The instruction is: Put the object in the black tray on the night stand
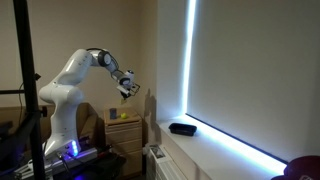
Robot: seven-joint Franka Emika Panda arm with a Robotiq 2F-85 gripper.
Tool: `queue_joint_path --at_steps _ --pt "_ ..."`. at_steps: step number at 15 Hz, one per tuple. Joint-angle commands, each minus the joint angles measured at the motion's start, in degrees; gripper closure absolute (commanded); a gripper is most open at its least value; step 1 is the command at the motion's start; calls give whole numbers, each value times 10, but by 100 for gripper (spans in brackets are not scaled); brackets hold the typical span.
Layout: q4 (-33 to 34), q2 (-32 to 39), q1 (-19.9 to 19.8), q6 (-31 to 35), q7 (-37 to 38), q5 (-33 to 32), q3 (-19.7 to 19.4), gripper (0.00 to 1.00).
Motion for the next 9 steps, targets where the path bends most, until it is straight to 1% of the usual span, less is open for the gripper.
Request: queue_joint_path --at_steps 1,2,3,4,5,7,9 --pt "12 16 -20 -15 38 -38 18 98" --pt "24 38 -15 -23 57 -58 9 98" --pt "-5 29 -28 -17 49 -65 10 98" --pt "-90 -8 -45 19 25 -75 5 98" --pt "-94 5 -54 33 17 -86 3 98" --pt "-102 26 -62 61 21 -130 -16 98" --pt "-97 43 -76 93 24 -164 -22 98"
